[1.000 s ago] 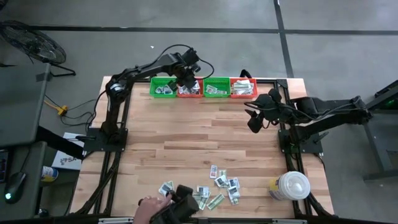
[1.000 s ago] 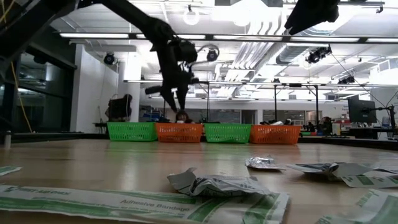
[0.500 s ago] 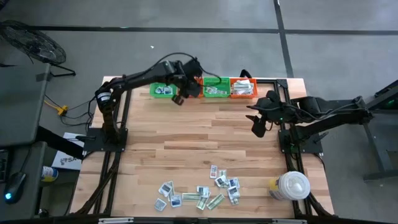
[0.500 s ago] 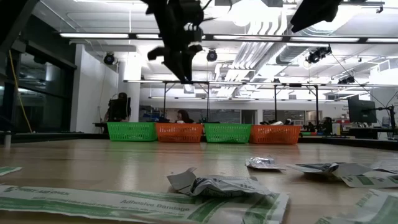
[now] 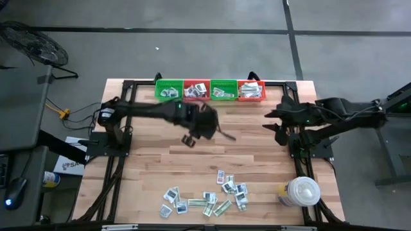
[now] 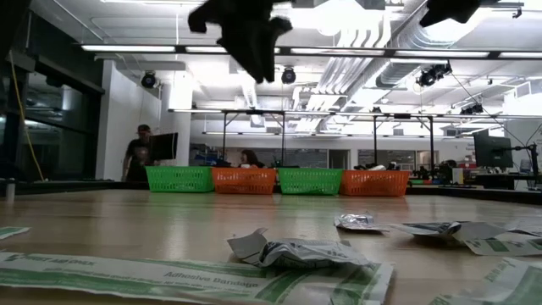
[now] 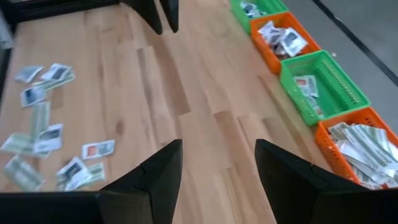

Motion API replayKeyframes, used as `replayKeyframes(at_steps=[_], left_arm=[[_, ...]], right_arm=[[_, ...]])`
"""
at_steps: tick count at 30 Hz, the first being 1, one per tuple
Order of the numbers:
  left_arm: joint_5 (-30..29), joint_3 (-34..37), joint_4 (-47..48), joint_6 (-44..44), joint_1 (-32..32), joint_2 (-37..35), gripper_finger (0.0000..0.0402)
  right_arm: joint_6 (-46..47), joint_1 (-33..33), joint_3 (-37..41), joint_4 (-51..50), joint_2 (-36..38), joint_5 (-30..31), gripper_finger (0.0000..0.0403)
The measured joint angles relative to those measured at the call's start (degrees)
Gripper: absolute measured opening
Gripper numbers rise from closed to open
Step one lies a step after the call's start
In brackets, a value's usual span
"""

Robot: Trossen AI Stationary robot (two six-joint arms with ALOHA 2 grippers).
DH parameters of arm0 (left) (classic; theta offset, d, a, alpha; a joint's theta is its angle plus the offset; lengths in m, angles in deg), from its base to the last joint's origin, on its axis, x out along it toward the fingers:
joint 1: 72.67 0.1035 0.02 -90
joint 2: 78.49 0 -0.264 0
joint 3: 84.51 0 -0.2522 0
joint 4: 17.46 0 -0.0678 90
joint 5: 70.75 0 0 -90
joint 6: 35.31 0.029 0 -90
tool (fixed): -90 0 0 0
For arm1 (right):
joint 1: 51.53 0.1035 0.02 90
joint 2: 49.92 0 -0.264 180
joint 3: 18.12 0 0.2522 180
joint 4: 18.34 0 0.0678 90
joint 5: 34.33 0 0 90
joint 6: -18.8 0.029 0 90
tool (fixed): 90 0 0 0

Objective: Pick & Place First Aid Supplies
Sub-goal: Put the orange ointment pack in the right green bin

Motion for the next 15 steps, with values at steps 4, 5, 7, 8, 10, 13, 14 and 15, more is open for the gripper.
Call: replayKeyframes(at_steps=[4, 5, 7, 8, 10, 13, 14, 15], left_arm=[[-2.91, 0.00, -2.05, -7.51, -6.09, 0.38, 0.0126], [-3.40, 0.00, -3.16, -9.29, -7.45, 0.82, 0.0126], [-3.65, 0.06, -5.24, -12.84, -9.80, 1.87, 0.0126], [-3.60, 0.07, -6.66, -14.37, -10.86, 2.56, 0.0126], [-3.07, 0.07, -9.86, -17.17, -12.67, 3.87, 0.0126], [0.14, 0.07, -13.92, -20.71, -14.58, 7.05, 0.0126], [1.74, 0.07, -14.51, -21.82, -14.95, 7.97, 0.0126], [3.52, 0.11, -14.92, -23.03, -15.18, 8.92, 0.0126]], right_arm=[[0.28, 3.48, 0.00, -0.90, 1.99, -0.10, 0.0195], [0.34, 4.34, 0.00, -0.89, 2.39, -0.10, 0.0195], [0.43, 5.92, 0.00, -0.85, 2.98, -0.07, 0.0195], [0.44, 6.61, 0.00, -0.84, 3.15, -0.03, 0.0195], [0.46, 7.85, 0.00, -0.86, 3.36, 0.29, 0.0195], [0.51, 9.24, 0.00, -0.82, 3.28, 1.22, 0.0195], [0.50, 9.55, 0.00, -0.83, 3.25, 1.26, 0.0195], [0.50, 9.78, 0.00, -0.77, 3.25, 1.26, 0.0195]])
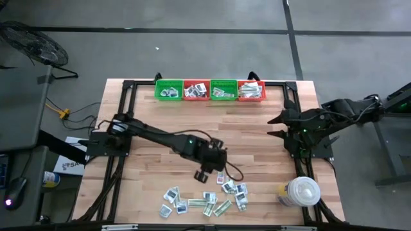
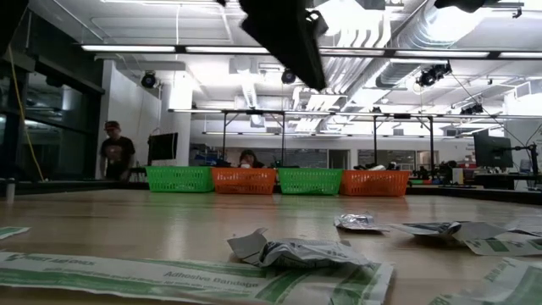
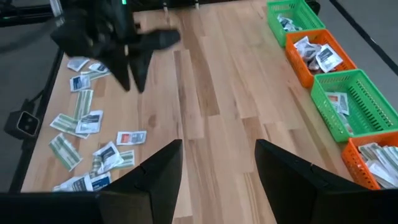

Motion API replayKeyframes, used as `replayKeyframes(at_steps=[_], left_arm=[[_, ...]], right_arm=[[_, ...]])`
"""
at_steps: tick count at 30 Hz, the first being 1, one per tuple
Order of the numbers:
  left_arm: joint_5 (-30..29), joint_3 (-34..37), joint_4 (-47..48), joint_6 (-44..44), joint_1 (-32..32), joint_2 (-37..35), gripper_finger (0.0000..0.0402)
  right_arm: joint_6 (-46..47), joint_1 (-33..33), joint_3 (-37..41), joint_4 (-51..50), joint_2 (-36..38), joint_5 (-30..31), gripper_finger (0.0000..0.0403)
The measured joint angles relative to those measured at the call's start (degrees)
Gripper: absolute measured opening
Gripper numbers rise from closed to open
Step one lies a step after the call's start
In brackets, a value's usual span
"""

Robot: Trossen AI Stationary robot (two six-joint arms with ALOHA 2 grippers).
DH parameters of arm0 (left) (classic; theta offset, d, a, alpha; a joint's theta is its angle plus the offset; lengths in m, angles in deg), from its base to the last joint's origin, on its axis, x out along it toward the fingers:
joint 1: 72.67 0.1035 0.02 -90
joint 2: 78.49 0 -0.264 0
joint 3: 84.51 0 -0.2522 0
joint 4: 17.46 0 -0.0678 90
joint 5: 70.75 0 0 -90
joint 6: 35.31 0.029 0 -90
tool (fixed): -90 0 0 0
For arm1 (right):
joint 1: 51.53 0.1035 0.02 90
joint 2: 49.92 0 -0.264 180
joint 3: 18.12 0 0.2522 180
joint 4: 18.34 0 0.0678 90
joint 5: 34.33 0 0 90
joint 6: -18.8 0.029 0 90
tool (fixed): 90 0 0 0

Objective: Pick & Place First Aid Supplies
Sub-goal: Put the orange ointment pack in the right green bin

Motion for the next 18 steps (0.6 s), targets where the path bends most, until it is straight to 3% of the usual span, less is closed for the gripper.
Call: replayKeyframes(at_steps=[7, 14, 18], left_arm=[[7.13, -0.02, -5.71, -6.26, 1.08, 6.03, 0.0128], [23.21, -0.12, -10.16, -3.27, 5.72, 9.82, 0.0157], [25.67, -0.23, -10.88, -1.01, 7.07, 11.08, 0.0185]], right_arm=[[0.85, 1.23, 0.00, -0.12, 0.00, 0.72, 0.0195], [1.05, 1.99, 0.00, -0.22, -0.01, 1.36, 0.0195], [1.27, 1.96, 0.00, -0.26, -0.08, 1.36, 0.0195]])
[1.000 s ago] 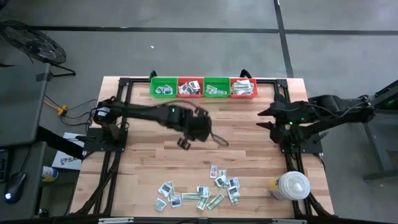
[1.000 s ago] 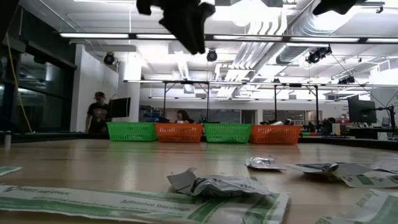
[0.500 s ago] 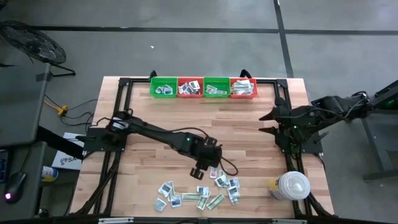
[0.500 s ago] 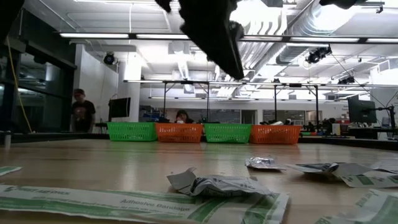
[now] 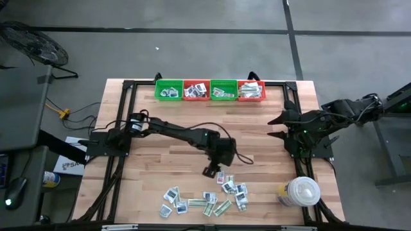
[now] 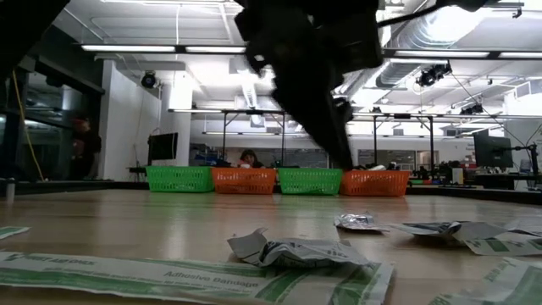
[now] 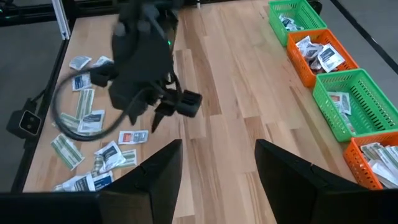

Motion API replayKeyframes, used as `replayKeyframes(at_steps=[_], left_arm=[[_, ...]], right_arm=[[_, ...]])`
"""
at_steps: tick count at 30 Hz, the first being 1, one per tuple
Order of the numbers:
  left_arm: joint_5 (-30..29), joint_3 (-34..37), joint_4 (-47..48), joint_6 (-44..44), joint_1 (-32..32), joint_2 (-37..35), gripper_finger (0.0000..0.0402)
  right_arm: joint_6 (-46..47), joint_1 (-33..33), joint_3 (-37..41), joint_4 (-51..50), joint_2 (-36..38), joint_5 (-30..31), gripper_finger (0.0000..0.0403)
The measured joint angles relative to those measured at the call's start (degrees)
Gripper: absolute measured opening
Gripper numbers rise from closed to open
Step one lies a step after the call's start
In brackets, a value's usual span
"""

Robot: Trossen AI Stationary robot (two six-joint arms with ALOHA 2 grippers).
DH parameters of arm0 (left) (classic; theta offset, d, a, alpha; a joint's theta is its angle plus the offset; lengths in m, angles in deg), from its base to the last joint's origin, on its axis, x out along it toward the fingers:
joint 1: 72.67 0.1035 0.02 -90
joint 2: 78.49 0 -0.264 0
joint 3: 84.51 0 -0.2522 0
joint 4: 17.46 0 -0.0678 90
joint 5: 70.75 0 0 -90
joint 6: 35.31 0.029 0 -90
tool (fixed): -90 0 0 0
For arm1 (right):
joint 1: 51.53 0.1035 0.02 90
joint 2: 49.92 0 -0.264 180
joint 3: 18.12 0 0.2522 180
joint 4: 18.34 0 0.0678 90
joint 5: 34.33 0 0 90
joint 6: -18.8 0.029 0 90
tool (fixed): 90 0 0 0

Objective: Pick & Place First Aid Supplies
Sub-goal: Put the orange ointment pack in the right green bin

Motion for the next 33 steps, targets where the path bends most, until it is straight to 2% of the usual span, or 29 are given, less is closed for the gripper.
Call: replayKeyframes(at_steps=[2, 8, 12, 18, 24, 33], left_arm=[[-0.47, 0.25, 2.06, 1.64, -0.21, 0.09, 0.0191], [-12.40, 0.24, 1.49, 2.08, -3.09, 1.03, 0.0187], [-16.22, 0.19, -0.13, 0.08, -4.32, 1.01, 0.0182], [-17.11, 0.17, -1.16, -5.08, -5.08, 1.01, 0.0181], [-20.97, 0.17, -1.42, -7.40, -6.03, 1.01, 0.0181], [-21.04, 0.28, -1.15, -10.07, -6.40, 2.02, 0.0181]], right_arm=[[0.00, 0.00, 0.00, 0.01, -0.09, 0.26, 0.0195], [0.88, 0.00, 0.00, 0.02, -0.34, 0.26, 0.0195], [1.29, 0.00, 0.00, 0.01, -0.29, 0.40, 0.0195], [1.29, 0.00, 0.00, 0.04, -0.29, 0.45, 0.0195], [1.53, 0.00, 0.00, 0.06, -0.27, 0.60, 0.0195], [1.75, 0.00, 0.00, 0.19, -0.29, 0.60, 0.0195]])
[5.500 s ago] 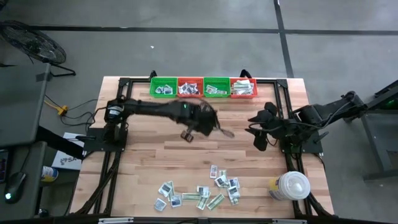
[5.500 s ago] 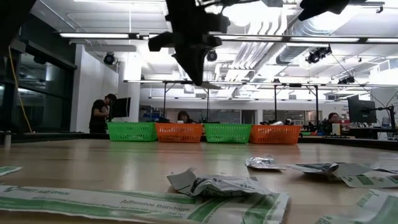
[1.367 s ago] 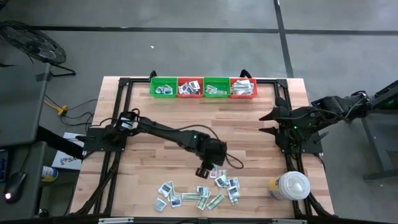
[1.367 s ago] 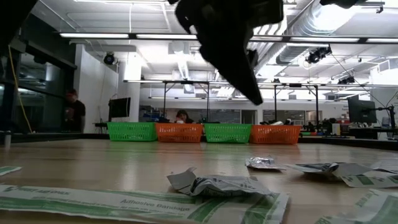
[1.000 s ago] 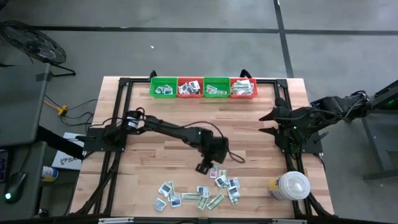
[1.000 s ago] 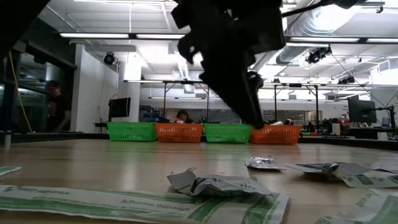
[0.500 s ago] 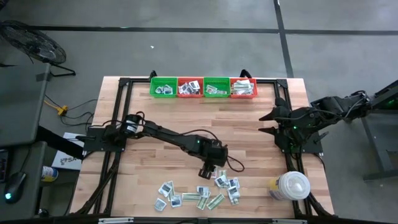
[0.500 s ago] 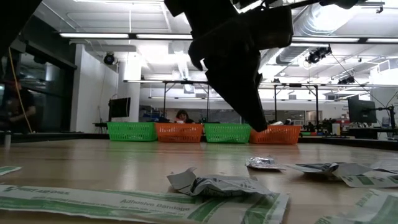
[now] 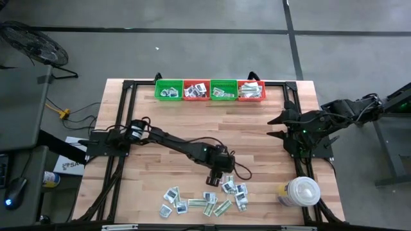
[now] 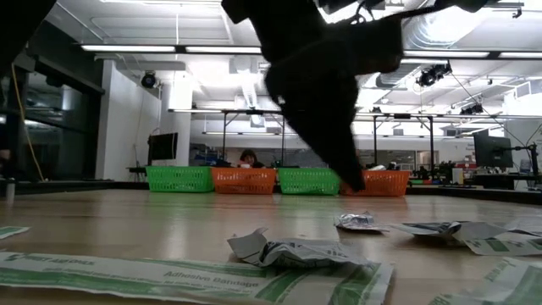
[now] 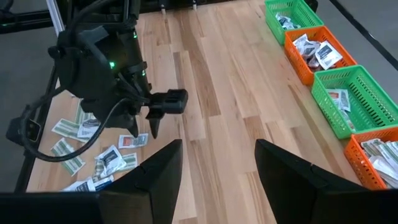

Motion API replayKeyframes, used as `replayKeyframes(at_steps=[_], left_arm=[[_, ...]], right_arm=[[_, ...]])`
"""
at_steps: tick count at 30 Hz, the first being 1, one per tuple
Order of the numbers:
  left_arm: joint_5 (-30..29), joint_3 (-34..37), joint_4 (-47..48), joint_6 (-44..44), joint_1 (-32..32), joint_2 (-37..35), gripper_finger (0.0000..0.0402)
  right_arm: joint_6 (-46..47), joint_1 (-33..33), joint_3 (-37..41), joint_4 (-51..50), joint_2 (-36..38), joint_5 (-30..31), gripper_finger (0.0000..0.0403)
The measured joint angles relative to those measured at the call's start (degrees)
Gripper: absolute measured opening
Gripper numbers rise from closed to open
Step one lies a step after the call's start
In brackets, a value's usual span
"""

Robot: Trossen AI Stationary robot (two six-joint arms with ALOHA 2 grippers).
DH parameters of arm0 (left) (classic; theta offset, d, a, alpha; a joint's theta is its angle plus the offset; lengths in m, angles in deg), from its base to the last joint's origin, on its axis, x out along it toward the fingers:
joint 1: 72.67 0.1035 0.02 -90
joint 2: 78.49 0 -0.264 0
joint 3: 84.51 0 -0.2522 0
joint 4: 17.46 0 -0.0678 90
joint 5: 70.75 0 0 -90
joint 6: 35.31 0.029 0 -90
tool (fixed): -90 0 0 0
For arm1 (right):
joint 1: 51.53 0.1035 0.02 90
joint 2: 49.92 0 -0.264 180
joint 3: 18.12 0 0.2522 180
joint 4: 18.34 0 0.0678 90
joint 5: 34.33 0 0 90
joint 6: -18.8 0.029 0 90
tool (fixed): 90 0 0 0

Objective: Pick & Place First Aid Supplies
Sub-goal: Put the orange ointment pack in the right green bin

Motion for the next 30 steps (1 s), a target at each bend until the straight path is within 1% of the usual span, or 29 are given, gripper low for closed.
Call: replayKeyframes(at_steps=[2, 4, 7, 9, 13, 17, 21, 25, 30], left_arm=[[0.45, -0.32, -1.22, -0.34, -0.03, 0.82, 0.0181], [0.51, 0.03, 0.79, -0.24, -0.04, 1.12, 0.0181], [0.60, -0.24, -1.26, -0.05, 0.00, 2.51, 0.0181], [0.68, -0.02, 0.41, -0.03, 0.00, 2.60, 0.0181], [1.11, -0.41, -0.28, -0.29, 0.02, 4.32, 0.0181], [2.60, -0.48, 0.61, -2.37, 0.08, 6.23, 0.0176], [3.22, -0.52, 1.50, -4.67, 0.09, 6.88, 0.0149], [3.03, -0.50, 1.76, -5.01, 0.14, 7.29, 0.0110], [4.22, -0.42, 2.06, -4.91, 0.17, 7.29, 0.0067]], right_arm=[[0.00, 0.00, 0.00, 0.16, 0.00, -0.05, 0.0195], [0.02, 0.00, 0.00, 0.20, 0.00, -0.11, 0.0195], [0.02, 0.00, 0.00, 0.31, 0.00, -0.17, 0.0195], [0.02, 0.00, 0.00, 0.31, 0.00, -0.17, 0.0195], [0.02, 0.00, 0.00, 0.31, 0.00, -0.20, 0.0195], [0.17, 0.00, 0.00, 0.31, 0.00, -0.22, 0.0195], [0.65, 0.00, 0.00, 0.31, 0.00, -0.68, 0.0195], [0.66, 0.00, 0.00, 0.29, 0.00, -1.07, 0.0195], [0.66, 0.00, 0.00, 0.29, 0.00, -1.07, 0.0195]])
